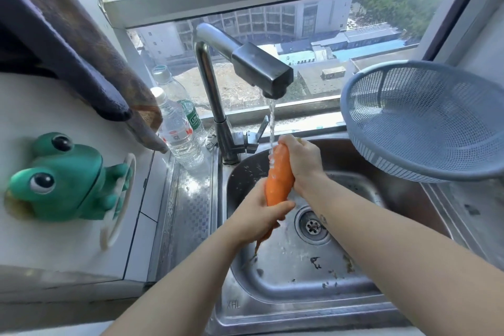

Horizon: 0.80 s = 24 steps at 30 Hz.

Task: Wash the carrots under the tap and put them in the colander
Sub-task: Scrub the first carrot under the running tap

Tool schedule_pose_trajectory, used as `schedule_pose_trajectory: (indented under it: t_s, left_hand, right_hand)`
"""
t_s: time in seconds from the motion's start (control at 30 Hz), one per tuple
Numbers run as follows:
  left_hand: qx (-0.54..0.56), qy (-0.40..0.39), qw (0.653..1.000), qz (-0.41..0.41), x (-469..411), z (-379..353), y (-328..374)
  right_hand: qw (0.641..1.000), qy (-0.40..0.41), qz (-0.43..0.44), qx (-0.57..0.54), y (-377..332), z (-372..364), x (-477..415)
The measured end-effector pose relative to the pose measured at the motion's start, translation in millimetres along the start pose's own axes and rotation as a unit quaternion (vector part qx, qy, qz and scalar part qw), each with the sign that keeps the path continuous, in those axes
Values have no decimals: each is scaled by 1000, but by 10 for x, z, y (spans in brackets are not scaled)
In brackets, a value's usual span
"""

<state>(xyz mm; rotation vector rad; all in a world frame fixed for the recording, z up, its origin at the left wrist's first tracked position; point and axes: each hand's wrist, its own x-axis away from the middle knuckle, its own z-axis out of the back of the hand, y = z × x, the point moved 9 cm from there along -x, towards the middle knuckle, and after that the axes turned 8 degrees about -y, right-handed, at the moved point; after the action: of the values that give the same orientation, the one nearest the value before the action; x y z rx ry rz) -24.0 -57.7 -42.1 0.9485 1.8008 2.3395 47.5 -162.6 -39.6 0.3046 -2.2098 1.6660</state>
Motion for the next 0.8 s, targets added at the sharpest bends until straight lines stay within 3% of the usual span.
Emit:
schedule_pose_trajectory:
  t_s: [0.13, 0.23, 0.4, 0.53, 0.63, 0.8]
  left_hand:
    - [-138, 192, 970, -49, 48, 230, 142]
    - [-135, 222, 965, -45, 44, 233, 117]
    - [-40, 65, 997, -33, -88, 85, 81]
    - [80, -31, 996, 26, -106, -47, 16]
    - [206, -98, 972, 58, -77, -239, 14]
    - [399, -162, 898, 84, -26, -430, 62]
  right_hand:
    - [995, 53, 53, 66, -158, -54, 7]
    - [992, 80, 63, 80, -154, -4, 53]
    - [999, 38, -18, 22, 22, 124, 35]
    - [998, 14, -38, -40, 68, 154, 25]
    - [997, -19, -44, -61, 58, 111, 36]
    - [994, -66, -54, -76, 4, 61, 26]
